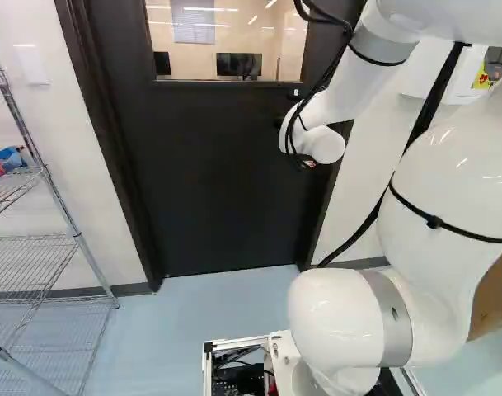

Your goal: Open the door and move inside

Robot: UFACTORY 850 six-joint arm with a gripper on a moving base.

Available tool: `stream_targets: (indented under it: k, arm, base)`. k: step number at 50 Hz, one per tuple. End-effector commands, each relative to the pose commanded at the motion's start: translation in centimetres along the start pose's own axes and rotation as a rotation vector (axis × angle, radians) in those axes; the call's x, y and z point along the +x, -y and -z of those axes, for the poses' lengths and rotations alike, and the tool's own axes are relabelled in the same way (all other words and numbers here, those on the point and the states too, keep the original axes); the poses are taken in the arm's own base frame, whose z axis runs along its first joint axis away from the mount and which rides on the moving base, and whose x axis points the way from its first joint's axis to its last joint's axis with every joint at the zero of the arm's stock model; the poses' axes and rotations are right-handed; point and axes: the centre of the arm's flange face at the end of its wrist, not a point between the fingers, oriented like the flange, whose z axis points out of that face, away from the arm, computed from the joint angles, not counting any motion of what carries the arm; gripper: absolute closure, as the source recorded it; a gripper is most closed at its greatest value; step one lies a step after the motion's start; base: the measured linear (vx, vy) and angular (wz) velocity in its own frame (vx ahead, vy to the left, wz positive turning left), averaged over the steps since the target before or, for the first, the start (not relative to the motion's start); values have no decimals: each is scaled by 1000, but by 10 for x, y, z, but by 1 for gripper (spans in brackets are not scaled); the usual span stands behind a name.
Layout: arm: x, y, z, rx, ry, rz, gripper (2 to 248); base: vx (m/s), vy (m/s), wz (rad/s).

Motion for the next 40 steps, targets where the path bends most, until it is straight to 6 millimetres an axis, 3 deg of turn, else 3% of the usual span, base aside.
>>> stream_targets:
  k: [40]
  arm:
    - [-41, 1, -9, 1, 91, 0, 3]
  base:
    - [0, 0, 0]
